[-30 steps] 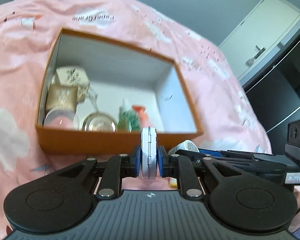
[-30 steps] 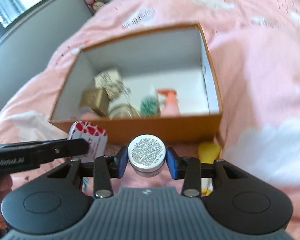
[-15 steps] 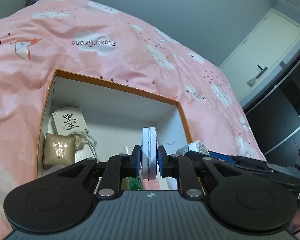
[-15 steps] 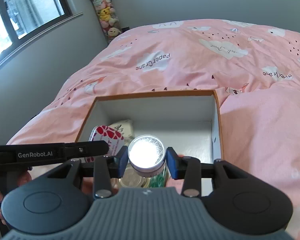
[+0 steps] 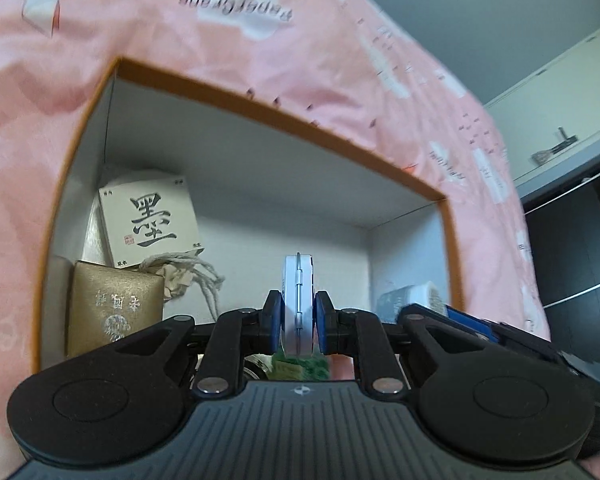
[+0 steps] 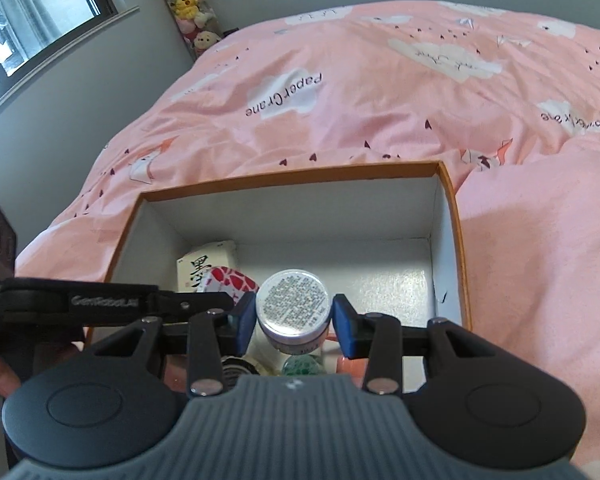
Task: Organize rigid objects
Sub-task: 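Carry the mint tin and white jar over the orange box with both tools, then release the mint tin in the box with the left tool while the right tool lowers the jar, then open the right tool over the box and move both tools toward the yellow items, then grasp the yellow bottle with the left tool while the right tool grasps the yellow tape measure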
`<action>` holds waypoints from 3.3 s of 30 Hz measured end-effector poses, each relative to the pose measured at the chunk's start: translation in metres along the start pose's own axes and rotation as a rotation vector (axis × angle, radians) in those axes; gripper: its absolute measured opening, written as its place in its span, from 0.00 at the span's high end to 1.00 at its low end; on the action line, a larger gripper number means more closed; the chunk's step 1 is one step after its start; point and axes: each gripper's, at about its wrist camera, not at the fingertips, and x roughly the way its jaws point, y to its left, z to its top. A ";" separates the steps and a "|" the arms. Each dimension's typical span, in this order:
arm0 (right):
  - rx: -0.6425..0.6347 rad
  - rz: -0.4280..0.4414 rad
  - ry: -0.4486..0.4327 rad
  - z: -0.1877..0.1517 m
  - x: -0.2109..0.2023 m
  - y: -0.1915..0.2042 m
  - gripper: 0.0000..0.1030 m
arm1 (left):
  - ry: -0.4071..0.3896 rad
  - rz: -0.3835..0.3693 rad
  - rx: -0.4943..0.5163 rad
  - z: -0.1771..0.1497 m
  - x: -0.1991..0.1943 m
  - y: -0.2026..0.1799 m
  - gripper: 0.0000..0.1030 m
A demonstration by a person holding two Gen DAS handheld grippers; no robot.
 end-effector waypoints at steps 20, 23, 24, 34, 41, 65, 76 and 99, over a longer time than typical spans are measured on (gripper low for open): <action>0.004 0.000 0.051 0.000 0.025 -0.009 0.60 | 0.174 0.168 0.011 0.012 0.053 0.003 0.72; 0.000 0.000 0.055 0.000 0.028 -0.008 0.60 | 0.179 0.229 0.076 0.011 0.052 -0.004 0.69; -0.002 0.001 0.056 0.000 0.028 -0.007 0.60 | 0.178 0.244 0.090 0.009 0.051 -0.006 0.67; -0.059 0.067 0.104 0.001 0.046 0.022 0.60 | 0.015 0.331 0.262 0.009 -0.017 -0.008 0.70; -0.080 0.113 0.197 0.001 0.084 0.048 0.61 | -0.075 0.266 0.234 0.013 -0.036 -0.005 0.70; -0.124 0.049 0.280 -0.001 0.120 0.063 0.55 | -0.082 0.279 0.262 0.003 -0.037 -0.008 0.66; -0.043 0.065 0.059 -0.017 0.010 0.032 0.47 | -0.235 0.077 0.347 -0.037 -0.090 -0.046 0.66; 0.314 -0.258 0.165 -0.174 -0.068 -0.096 0.57 | 0.179 -0.082 0.627 -0.155 0.042 -0.113 0.66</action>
